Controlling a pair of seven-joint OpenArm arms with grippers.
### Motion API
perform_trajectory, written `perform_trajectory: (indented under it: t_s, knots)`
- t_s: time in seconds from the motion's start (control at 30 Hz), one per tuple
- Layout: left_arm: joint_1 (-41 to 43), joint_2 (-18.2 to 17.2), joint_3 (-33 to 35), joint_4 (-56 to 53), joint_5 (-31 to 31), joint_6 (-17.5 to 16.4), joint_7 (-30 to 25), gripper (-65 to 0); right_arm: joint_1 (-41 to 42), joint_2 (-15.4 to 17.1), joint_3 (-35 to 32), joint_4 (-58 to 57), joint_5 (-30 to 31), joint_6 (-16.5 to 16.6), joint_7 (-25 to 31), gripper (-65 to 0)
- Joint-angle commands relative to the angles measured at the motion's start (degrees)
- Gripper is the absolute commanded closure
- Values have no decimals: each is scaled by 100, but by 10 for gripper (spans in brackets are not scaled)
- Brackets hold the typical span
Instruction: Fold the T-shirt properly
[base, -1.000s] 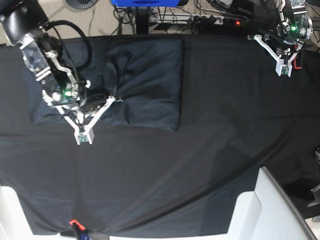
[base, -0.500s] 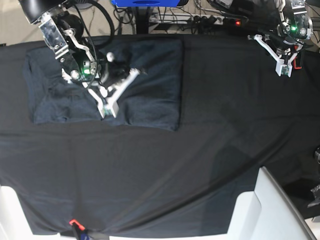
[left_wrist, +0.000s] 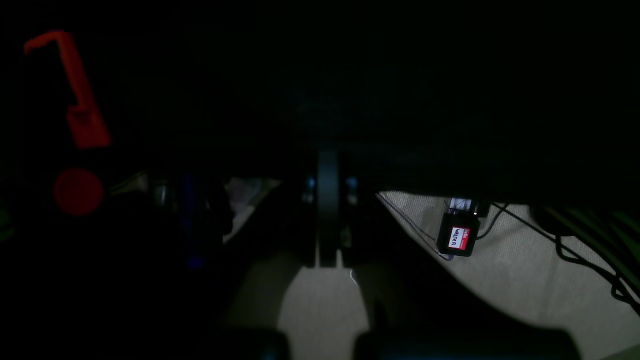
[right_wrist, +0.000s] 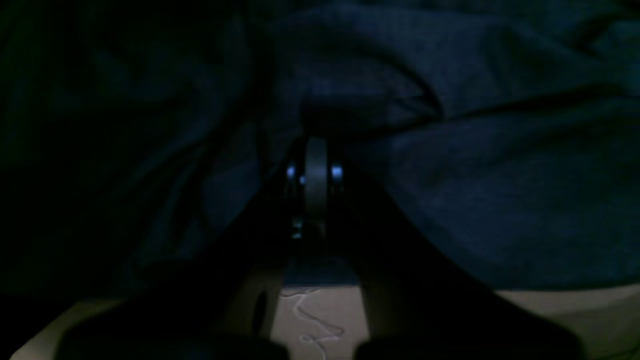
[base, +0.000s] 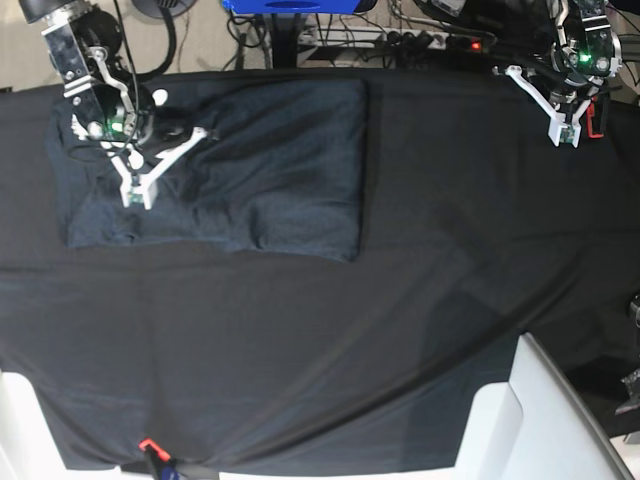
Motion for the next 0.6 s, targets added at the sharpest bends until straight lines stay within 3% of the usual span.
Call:
perform_trajectory:
  t_s: [0.0, 0.17, 0.33, 0.47, 0.57]
  knots:
    - [-31, -99, -38, 80, 15, -1, -67, 0, -56, 21, 18, 365, 42, 21, 59, 0]
    - [-58, -99, -38, 62, 15, -1, -67, 0, -346, -6, -9, 1394, 42, 39, -249, 0]
    - [-58, -99, -38, 62, 15, -1, -67, 0, -302, -348, -26, 981, 42, 118, -293, 0]
    - [-58, -99, -38, 62, 15, -1, -67, 0, -258, -419, 9, 568, 42, 549, -293, 0]
    - [-58, -99, -38, 62, 15, -1, -67, 0, -434, -410, 18, 532, 42, 557, -293, 0]
